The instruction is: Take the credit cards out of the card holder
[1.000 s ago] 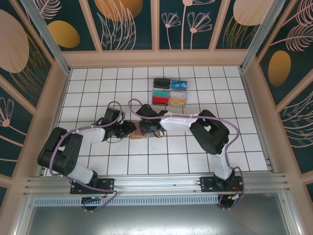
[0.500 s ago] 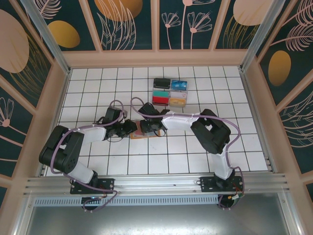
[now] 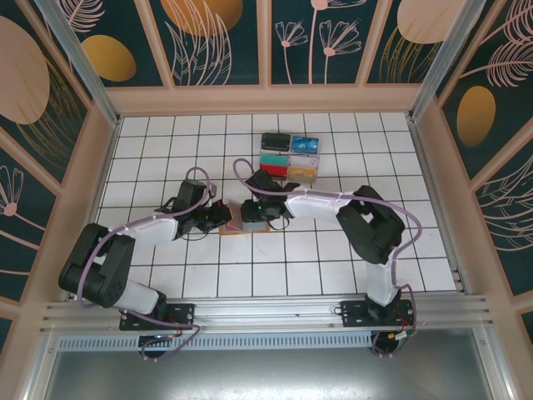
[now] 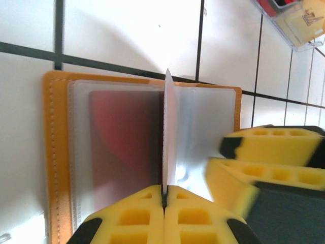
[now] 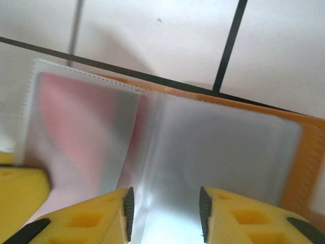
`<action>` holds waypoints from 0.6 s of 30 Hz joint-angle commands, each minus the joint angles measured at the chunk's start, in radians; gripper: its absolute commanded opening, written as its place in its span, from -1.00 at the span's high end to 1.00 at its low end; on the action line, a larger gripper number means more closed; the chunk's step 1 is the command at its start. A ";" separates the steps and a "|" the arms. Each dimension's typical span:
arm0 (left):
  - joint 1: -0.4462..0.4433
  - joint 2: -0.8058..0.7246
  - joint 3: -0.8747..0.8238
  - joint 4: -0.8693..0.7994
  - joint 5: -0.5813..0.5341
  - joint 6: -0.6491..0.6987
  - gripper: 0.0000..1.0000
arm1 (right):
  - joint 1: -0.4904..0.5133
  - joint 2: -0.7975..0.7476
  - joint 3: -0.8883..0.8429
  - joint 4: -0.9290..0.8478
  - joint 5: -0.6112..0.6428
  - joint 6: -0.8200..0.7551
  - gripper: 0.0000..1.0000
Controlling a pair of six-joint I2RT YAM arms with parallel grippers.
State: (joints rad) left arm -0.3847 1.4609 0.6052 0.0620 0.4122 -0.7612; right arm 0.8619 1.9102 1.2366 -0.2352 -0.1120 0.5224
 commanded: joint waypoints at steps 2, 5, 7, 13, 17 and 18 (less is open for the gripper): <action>0.000 -0.041 0.021 -0.105 -0.067 0.045 0.95 | -0.032 -0.151 -0.045 0.152 -0.124 0.011 0.07; 0.001 -0.046 0.013 -0.065 -0.019 0.032 0.85 | -0.059 -0.209 -0.102 0.218 -0.147 0.027 0.03; 0.001 -0.036 0.013 -0.035 0.016 0.020 0.65 | -0.076 -0.239 -0.134 0.237 -0.140 0.038 0.03; 0.001 0.019 0.015 0.114 0.154 -0.033 0.23 | -0.095 -0.316 -0.209 0.267 -0.087 0.057 0.02; 0.001 0.042 0.018 0.202 0.215 -0.072 0.18 | -0.100 -0.344 -0.231 0.261 -0.062 0.061 0.02; 0.001 0.045 0.017 0.221 0.226 -0.082 0.17 | -0.100 -0.349 -0.237 0.263 -0.056 0.063 0.02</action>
State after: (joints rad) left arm -0.3847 1.4914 0.6064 0.1730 0.5560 -0.8024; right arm 0.7662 1.6131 1.0199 -0.0025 -0.2001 0.5652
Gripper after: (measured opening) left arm 0.412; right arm 0.491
